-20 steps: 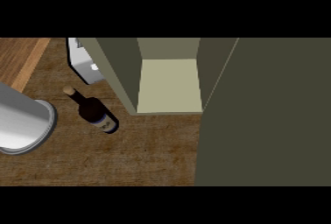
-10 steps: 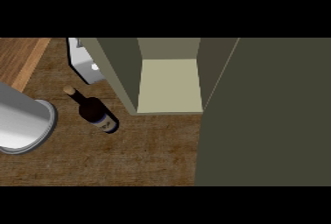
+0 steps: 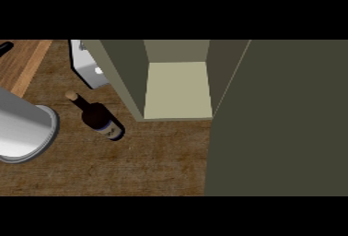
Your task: Pick up the wine, place it into the cabinet and close the cabinet
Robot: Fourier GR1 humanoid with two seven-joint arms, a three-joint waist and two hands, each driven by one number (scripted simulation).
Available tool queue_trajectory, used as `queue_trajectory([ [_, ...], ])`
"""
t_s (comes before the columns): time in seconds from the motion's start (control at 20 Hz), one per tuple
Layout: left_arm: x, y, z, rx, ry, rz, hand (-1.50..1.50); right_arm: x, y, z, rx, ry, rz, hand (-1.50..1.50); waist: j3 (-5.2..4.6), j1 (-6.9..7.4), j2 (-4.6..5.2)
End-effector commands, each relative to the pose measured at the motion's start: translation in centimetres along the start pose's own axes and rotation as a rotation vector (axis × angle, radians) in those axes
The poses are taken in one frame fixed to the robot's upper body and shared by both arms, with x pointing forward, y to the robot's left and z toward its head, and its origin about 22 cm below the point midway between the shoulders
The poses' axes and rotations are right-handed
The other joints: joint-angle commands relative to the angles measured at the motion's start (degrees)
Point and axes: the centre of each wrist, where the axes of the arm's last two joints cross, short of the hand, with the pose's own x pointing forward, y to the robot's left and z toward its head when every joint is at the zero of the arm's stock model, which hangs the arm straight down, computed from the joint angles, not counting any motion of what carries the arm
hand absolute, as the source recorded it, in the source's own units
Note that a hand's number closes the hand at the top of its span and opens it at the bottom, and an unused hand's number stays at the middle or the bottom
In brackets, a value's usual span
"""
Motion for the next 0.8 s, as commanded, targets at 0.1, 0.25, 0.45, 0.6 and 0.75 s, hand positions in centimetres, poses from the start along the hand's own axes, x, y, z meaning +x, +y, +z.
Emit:
queue_trajectory([
  [0.1, -2.9, 1.8, -1.2, 0.014, 0.049, 0.001, -1.5, 4.9, 0.3, 2.9, 0.022, -0.08, -0.016, -1.5, -0.02, 0.0, 0.08],
  [0.25, -5.2, 2.5, -0.1, 0.019, 0.092, -0.004, -1.5, 4.7, -0.2, 3.5, 0.019, -0.08, -0.005, -1.5, 0.05, -0.01, -0.03],
  [0.45, -8.3, 1.3, -1.6, -0.018, 0.078, -0.032, -1.5, 4.8, 0.6, 3.0, 0.02, -0.073, -0.011, -1.5, 0.0, -0.12, -0.06],
  [0.6, -9.4, 3.0, -1.5, -0.029, 0.109, -0.018, -1.5, 4.7, 0.1, 3.1, 0.015, -0.075, -0.028, -1.5, 0.02, -0.26, 0.06],
  [0.75, -10.9, 3.3, -0.4, 0.004, 0.126, -0.007, -1.5, 5.0, 0.4, 3.7, 0.019, -0.073, -0.01, -1.5, 0.03, 0.01, -0.1],
])
